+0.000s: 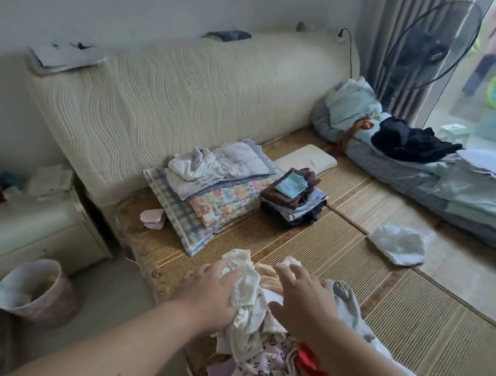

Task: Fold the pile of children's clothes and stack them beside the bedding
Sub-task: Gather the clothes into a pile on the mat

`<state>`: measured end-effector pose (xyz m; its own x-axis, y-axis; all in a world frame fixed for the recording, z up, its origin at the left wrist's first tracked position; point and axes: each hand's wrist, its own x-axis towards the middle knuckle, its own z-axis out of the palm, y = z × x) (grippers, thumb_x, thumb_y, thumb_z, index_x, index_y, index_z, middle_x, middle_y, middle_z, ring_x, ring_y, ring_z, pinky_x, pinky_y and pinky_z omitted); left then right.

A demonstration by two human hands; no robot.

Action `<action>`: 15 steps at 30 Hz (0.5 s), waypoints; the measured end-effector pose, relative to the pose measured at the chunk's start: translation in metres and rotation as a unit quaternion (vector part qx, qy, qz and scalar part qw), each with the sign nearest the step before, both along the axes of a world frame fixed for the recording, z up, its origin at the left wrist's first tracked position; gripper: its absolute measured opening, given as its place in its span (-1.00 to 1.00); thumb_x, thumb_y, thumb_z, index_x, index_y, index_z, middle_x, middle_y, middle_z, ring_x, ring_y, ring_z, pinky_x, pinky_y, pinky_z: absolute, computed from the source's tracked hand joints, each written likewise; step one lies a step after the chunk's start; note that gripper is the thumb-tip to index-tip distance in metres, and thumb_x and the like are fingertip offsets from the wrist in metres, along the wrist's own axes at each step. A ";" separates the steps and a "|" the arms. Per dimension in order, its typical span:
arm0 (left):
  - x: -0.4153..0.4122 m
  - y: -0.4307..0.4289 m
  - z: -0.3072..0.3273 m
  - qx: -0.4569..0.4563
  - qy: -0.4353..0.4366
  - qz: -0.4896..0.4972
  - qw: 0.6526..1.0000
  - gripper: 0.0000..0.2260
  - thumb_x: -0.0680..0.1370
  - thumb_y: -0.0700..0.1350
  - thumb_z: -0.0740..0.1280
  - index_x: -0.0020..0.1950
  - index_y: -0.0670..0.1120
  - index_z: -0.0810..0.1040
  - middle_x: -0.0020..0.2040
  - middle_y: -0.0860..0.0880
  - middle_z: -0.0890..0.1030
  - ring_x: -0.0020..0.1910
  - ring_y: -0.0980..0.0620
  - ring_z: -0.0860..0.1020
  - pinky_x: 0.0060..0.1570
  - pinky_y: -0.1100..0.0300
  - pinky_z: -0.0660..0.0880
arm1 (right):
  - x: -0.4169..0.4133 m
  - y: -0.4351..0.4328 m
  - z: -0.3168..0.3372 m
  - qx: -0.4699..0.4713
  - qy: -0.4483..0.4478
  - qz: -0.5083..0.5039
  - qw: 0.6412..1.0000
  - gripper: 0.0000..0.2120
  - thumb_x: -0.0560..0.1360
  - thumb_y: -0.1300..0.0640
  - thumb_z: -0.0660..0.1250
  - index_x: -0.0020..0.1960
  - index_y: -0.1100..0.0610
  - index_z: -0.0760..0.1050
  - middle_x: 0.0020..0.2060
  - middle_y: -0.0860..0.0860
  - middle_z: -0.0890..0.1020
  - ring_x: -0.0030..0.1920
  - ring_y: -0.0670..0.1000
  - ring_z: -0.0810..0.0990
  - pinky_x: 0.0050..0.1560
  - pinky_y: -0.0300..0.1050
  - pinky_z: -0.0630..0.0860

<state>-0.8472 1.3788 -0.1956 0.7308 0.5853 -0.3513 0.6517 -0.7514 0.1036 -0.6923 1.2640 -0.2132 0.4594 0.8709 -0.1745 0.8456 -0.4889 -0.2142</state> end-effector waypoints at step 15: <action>0.142 0.074 -0.011 0.000 -0.030 -0.224 0.974 -0.33 0.50 0.29 0.18 0.54 0.16 0.03 0.58 0.01 0.01 0.53 -0.05 0.04 0.44 -0.08 0.08 | 0.075 0.014 -0.003 0.004 -0.033 -0.174 0.984 -0.31 0.48 -0.21 0.27 0.50 -0.12 0.05 0.50 0.02 0.21 0.42 0.07 0.32 0.39 0.27 0.22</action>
